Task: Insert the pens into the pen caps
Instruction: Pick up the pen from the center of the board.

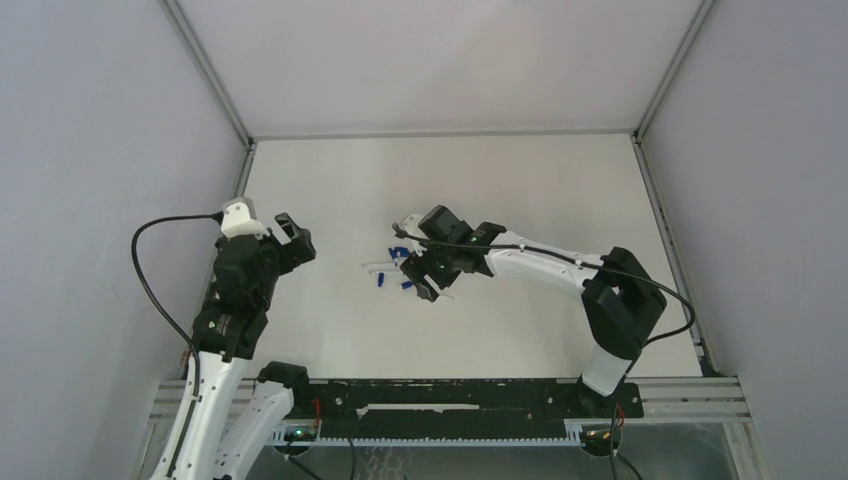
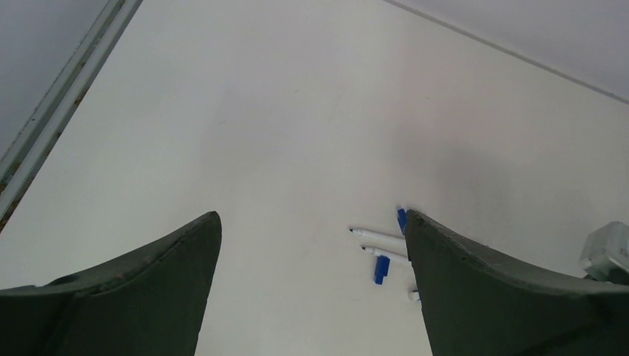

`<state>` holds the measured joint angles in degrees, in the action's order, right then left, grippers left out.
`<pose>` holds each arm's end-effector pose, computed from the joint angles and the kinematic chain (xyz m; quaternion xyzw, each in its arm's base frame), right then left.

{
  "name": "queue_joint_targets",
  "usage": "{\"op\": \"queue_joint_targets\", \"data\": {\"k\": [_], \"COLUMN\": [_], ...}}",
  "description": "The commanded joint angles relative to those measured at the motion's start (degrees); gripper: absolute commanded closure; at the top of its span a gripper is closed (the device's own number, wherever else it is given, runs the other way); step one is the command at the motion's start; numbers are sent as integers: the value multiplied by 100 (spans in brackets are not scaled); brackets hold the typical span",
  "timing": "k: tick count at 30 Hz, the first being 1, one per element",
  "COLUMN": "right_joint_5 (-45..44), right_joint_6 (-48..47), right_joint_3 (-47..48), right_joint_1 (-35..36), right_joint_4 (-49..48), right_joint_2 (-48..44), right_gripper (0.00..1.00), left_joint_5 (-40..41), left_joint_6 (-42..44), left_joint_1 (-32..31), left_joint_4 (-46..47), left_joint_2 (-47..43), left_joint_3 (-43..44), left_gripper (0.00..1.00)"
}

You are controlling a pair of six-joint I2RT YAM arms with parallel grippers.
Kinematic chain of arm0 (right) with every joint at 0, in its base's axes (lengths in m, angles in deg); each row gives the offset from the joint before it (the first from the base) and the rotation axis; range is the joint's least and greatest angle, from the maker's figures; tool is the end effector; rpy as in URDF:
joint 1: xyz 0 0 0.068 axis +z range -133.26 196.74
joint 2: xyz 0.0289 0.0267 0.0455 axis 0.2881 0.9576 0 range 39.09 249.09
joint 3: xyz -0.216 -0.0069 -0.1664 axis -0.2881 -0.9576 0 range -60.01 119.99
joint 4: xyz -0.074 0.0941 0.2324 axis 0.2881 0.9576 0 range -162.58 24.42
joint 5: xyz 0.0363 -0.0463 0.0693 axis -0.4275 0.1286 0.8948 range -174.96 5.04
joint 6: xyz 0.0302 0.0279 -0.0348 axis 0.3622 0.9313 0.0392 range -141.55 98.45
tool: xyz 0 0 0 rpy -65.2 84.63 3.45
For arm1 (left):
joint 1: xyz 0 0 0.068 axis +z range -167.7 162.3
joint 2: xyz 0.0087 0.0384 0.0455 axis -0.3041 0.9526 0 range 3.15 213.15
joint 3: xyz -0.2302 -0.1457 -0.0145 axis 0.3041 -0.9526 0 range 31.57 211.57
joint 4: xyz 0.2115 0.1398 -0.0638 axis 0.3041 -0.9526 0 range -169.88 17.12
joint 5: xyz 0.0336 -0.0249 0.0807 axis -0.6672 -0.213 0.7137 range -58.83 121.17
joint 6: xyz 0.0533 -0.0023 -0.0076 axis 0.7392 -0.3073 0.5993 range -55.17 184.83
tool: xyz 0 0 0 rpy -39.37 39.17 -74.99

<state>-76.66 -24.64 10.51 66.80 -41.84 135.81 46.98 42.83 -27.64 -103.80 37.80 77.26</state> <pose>0.2252 0.2768 0.2298 -0.4461 0.8459 0.1767 0.2326 0.1331 -0.0134 0.3326 -0.1638 0.7980 -0.0483 0.5780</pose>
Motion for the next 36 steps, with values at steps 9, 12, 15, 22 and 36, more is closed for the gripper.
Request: {"op": "queue_joint_targets", "data": {"k": [9,12,15,22,36], "right_joint_5": [349,345,311,-76,-475], "right_joint_6": [-648,-684,-667,-718,-993], "right_joint_3": [512,555,558,551,294], "right_joint_1": [65,74,82,153,136], "right_joint_4": [-213,-181,-225,-213,40], "right_joint_2": [835,920,985,1302,1487], "right_gripper": [29,34,37,43,47], "left_joint_5": [-170,-184,-180,-171,-171], "left_joint_6": [44,43,39,43,34], "left_joint_1": [68,71,70,79,88], "left_joint_4": [134,138,131,121,113], "left_joint_2": [177,182,177,178,203], "left_joint_3": [-45,-52,-63,-60,-59], "left_gripper": [4,4,4,4,4]}}
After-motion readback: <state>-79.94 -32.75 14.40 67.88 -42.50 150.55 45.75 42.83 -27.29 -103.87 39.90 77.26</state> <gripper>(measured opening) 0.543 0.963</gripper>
